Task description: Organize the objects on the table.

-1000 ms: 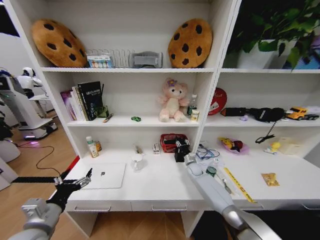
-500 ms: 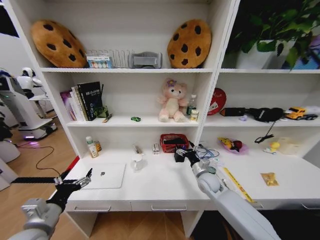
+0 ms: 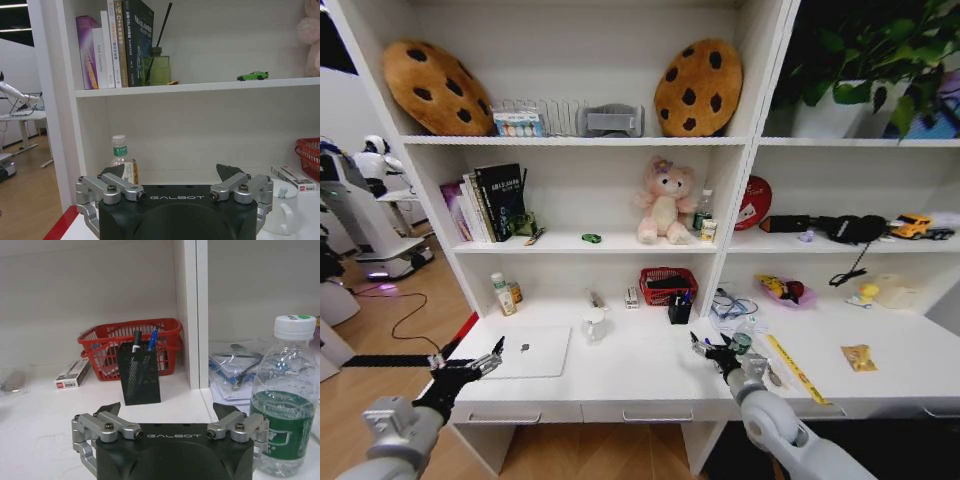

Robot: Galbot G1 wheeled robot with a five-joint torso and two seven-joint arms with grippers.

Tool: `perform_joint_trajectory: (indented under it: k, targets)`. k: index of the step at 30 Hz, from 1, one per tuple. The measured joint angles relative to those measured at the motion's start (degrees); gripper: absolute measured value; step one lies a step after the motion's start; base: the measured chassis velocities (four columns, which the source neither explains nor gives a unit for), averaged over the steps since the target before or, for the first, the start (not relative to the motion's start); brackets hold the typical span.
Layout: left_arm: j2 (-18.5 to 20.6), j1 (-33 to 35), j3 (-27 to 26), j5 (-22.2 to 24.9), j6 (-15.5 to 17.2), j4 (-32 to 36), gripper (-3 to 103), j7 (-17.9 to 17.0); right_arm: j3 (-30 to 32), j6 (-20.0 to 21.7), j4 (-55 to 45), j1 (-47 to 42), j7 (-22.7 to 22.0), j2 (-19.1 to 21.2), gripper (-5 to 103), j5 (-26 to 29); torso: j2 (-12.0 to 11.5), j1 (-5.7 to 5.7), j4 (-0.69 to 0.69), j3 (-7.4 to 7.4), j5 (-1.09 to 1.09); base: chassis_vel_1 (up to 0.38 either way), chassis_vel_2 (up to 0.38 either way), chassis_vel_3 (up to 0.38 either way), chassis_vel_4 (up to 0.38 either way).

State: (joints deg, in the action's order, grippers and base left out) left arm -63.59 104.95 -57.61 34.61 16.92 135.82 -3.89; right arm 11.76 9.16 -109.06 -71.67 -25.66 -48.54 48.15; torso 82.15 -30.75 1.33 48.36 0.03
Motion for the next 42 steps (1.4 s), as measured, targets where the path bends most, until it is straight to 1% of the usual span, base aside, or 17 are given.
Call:
perform_joint_trajectory:
  k: [3,5,8,15,25,27,28,30,31,32,34,36,37,39,40,42]
  targets:
    - [0.00,0.00,0.00,0.00,0.00,0.00,100,0.00,-0.58,0.48,2.31,2.32,0.36,-0.18,100,0.25,0.00,-0.01,-0.02,0.00,-0.03,0.000,0.000,0.000,0.000]
    - [0.00,0.00,0.00,0.00,0.00,0.00,100,0.00,-1.04,0.82,4.37,3.91,1.42,-0.18,100,0.22,0.00,-0.02,-0.02,0.00,-0.02,0.000,0.000,0.000,0.000]
    - [0.00,0.00,0.00,0.00,0.00,0.00,100,0.00,-1.34,0.85,6.06,4.48,2.24,-0.33,100,-0.19,0.00,-0.02,0.00,0.00,-0.03,0.000,0.000,0.000,0.000]
    - [0.00,0.00,0.00,0.00,0.00,0.00,100,0.00,-1.90,0.28,10.85,5.49,4.95,-1.41,100,-0.22,-0.01,-0.01,0.00,0.00,-0.02,0.000,0.000,0.000,0.000]
    - [0.00,0.00,0.00,0.00,0.00,0.00,100,0.00,-3.19,0.24,15.46,8.12,7.02,-2.54,100,0.40,-0.01,-0.01,0.00,0.00,-0.03,0.000,0.000,0.000,0.000]
    - [0.00,0.00,0.00,0.00,0.00,0.00,100,0.00,-3.49,0.25,15.91,8.47,7.14,-2.68,102,0.62,-0.01,-0.01,0.00,0.00,-0.02,0.000,0.000,0.000,0.000]
    - [0.00,0.00,0.00,0.00,0.00,0.00,100,0.00,-3.73,0.25,16.13,8.75,7.20,-2.75,98,0.75,-0.01,-0.01,0.00,0.01,-0.03,0.000,0.000,0.000,0.000]
    - [0.00,0.00,0.00,0.00,0.00,0.00,100,0.00,-3.95,0.25,16.28,8.99,7.21,-2.83,96,0.81,-0.01,-0.01,0.00,0.00,-0.03,0.000,0.000,0.000,0.000]
    - [0.00,0.00,0.00,0.00,0.00,0.00,100,0.00,-4.22,0.25,16.38,9.19,7.31,-2.90,93,0.85,-0.01,-0.01,0.00,0.00,-0.03,0.000,0.000,0.000,0.000]
    - [0.00,0.00,0.00,0.00,0.00,0.00,100,0.00,-4.39,0.25,16.41,9.30,7.46,-2.95,82,0.88,-0.01,-0.01,0.00,0.00,-0.03,0.000,0.000,0.000,0.000]
    - [0.00,0.00,0.00,0.00,0.00,0.00,100,0.00,-4.54,0.25,16.43,9.39,7.50,-3.02,82,0.91,-0.01,-0.01,0.00,0.00,-0.03,0.000,0.000,0.000,0.000]
    - [0.00,0.00,0.00,0.00,0.00,0.00,100,0.00,-4.68,0.25,16.41,9.36,7.40,-3.21,71,1.09,-0.01,-0.01,0.00,0.00,-0.03,0.000,0.000,0.000,0.000]
    - [0.00,0.00,0.00,0.00,0.00,0.00,100,0.00,-4.68,0.25,16.41,9.36,7.40,-3.21,71,1.09,-0.01,-0.01,0.00,0.00,-0.03,0.000,0.000,0.000,0.000]
    - [0.00,0.00,0.00,0.00,0.00,0.00,100,0.00,-4.72,0.25,16.34,9.11,7.24,-3.26,60,1.16,-0.01,-0.01,0.00,0.00,-0.03,0.000,0.000,0.000,0.000]
    - [0.00,0.00,0.00,0.00,0.00,0.00,100,0.00,-4.72,0.25,16.34,9.11,7.24,-3.26,60,1.16,-0.01,-0.01,0.00,0.00,-0.03,0.000,0.000,0.000,0.000]
    - [0.00,0.00,0.00,0.00,0.00,0.00,100,0.00,-4.73,0.20,16.40,9.05,7.16,-3.24,49,1.14,-0.01,-0.01,0.00,0.00,-0.03,0.000,0.000,0.000,0.000]
